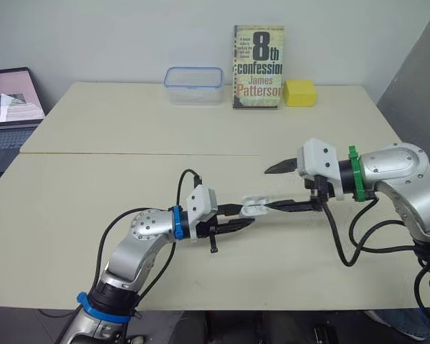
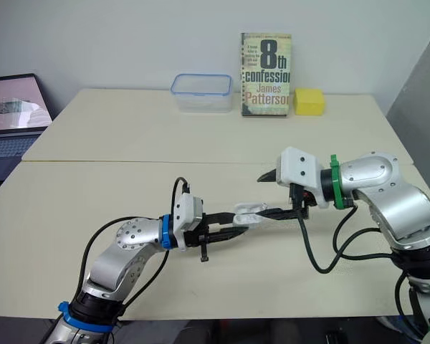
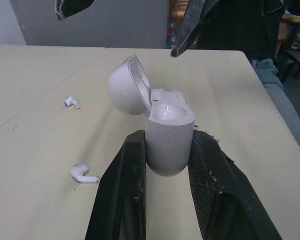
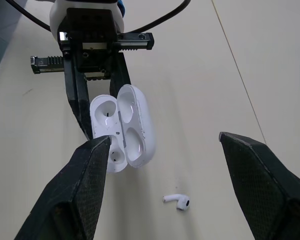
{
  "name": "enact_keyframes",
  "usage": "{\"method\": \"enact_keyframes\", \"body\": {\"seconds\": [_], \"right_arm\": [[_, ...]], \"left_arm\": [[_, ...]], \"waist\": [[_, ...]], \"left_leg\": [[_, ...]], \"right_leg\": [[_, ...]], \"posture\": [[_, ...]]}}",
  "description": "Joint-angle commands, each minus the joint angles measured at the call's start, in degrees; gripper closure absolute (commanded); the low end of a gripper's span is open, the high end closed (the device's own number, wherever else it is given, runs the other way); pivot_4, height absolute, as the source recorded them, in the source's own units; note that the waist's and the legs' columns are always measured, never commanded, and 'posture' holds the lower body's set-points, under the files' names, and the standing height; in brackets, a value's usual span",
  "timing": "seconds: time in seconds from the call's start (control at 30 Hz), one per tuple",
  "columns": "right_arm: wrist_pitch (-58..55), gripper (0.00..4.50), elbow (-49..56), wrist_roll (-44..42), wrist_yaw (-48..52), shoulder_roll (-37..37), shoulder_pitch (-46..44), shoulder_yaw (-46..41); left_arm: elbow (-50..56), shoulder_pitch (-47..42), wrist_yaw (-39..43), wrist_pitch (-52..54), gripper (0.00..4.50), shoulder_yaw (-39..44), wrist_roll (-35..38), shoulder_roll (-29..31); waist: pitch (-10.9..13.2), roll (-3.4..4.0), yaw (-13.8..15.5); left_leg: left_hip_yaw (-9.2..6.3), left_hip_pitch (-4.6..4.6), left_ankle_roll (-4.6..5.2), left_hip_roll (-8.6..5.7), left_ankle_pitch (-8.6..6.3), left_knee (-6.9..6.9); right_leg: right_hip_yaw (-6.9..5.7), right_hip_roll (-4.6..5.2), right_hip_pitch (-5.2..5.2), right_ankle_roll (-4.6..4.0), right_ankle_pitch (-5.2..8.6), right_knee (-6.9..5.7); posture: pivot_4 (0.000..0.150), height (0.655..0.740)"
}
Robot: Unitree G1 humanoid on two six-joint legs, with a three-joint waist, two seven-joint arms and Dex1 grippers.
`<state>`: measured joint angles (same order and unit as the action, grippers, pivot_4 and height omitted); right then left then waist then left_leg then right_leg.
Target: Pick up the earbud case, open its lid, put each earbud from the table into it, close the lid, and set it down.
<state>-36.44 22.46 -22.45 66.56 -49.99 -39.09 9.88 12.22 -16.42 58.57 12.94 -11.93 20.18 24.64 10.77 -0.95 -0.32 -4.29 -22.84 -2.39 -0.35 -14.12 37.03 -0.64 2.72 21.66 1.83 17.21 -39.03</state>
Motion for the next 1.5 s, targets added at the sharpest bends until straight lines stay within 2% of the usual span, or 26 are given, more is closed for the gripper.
{"method": "enact_keyframes", "body": {"seconds": [0.03, 0.17, 0.33, 0.5, 0.6, 0.73, 0.93, 1.27, 1.5], "right_arm": [[-2.37, 0.89, 1.39, -3.66, 0.74, -1.69, -1.03, -4.67], [-6.06, 0.89, 1.47, -6.15, -2.06, -3.09, 1.31, -9.55], [-6.31, 0.89, 5.03, -1.82, -11.94, -1.28, 10.03, -10.12], [-7.85, 0.89, 7.41, 6.44, -28.98, 10.36, 15.2, -3.76], [-8.1, 0.89, 3.59, 11.91, -39.32, 19.46, 16.46, -0.44], [-8.02, 0.89, 0.18, 15.89, -46.49, 26.88, 17.33, 1.93], [-8.83, 0.89, -0.6, 18.66, -52.81, 35.3, 21.06, 4.24], [-3.55, 0.89, -8.16, 20.75, -59.35, 42.6, 22.65, 1.14], [-4.57, 0.89, -10.83, 21.46, -60.39, 45.72, 23.59, 1.06]], "left_arm": [[0.74, -0.03, -0.57, -0.29, 3.7, 1.44, 1.28, 0.01], [1.25, 0.15, -4.6, 5.35, 3.7, 6.39, 4.19, 1.03], [1.91, 2.5, -5.86, 6.96, 3.7, 12.32, 6.2, 4.57], [0.39, 3.49, -6.22, 5.56, 3.7, 16.33, 6.08, 6.65], [-0.03, 3.4, -6.24, 4.87, 3.7, 16.27, 5.52, 6.7], [0.42, 3.3, -6.46, 4.58, 3.7, 15.88, 5.36, 6.63], [1.45, 3.18, -7.16, 4.96, 3.7, 15.36, 5.42, 6.56], [1.58, 2.27, -7.25, 5.3, 3.7, 14.87, 5.25, 6.77], [1.49, 2.18, -7.46, 4.97, 3.7, 14.67, 4.93, 6.96]], "waist": [[0.0, 0.0, 0.01], [0.0, 0.0, 0.0], [-0.02, -0.03, -0.03], [-0.05, -0.04, -0.09], [-0.05, -0.04, -0.08], [-0.05, -0.04, -0.09], [-0.06, -0.02, -0.19], [-0.07, -0.01, -0.46], [-0.08, 0.0, -1.24]], "left_leg": [[-0.01, 0.0, 0.0, 0.0, 0.0, 0.0], [-0.02, 0.01, 0.0, 0.02, 0.0, -0.01], [-0.07, 0.0, 0.0, 0.04, 0.0, -0.05], [-0.02, 0.04, -0.01, 0.06, 0.0, -0.03], [-0.02, 0.01, -0.02, 0.04, 0.01, -0.04], [0.01, -0.03, -0.03, 0.01, 0.01, -0.04], [-0.04, -0.01, -0.03, 0.04, 0.01, -0.07], [0.01, 0.02, -0.02, 0.03, 0.01, -0.07], [0.0, 0.04, -0.02, 0.04, 0.01, -0.08]], "right_leg": [[0.0, 0.0, 0.0, 0.0, 0.0, 0.0], [-0.01, -0.01, 0.0, 0.0, 0.0, -0.02], [0.01, -0.02, 0.01, 0.0, 0.0, -0.01], [0.03, -0.03, 0.02, 0.0, -0.01, -0.07], [0.03, -0.04, 0.05, -0.02, -0.02, -0.08], [0.04, -0.02, 0.07, -0.02, -0.02, -0.03], [0.04, -0.05, 0.09, -0.02, -0.02, -0.07], [0.04, -0.13, 0.1, -0.03, -0.03, -0.08], [0.05, -0.14, 0.1, -0.04, -0.03, -0.1]], "posture": [[0.15, 0.74], [0.15, 0.74], [0.15, 0.74], [0.15, 0.74], [0.15, 0.74], [0.15, 0.74], [0.15, 0.74], [0.15, 0.74], [0.15, 0.74]]}}
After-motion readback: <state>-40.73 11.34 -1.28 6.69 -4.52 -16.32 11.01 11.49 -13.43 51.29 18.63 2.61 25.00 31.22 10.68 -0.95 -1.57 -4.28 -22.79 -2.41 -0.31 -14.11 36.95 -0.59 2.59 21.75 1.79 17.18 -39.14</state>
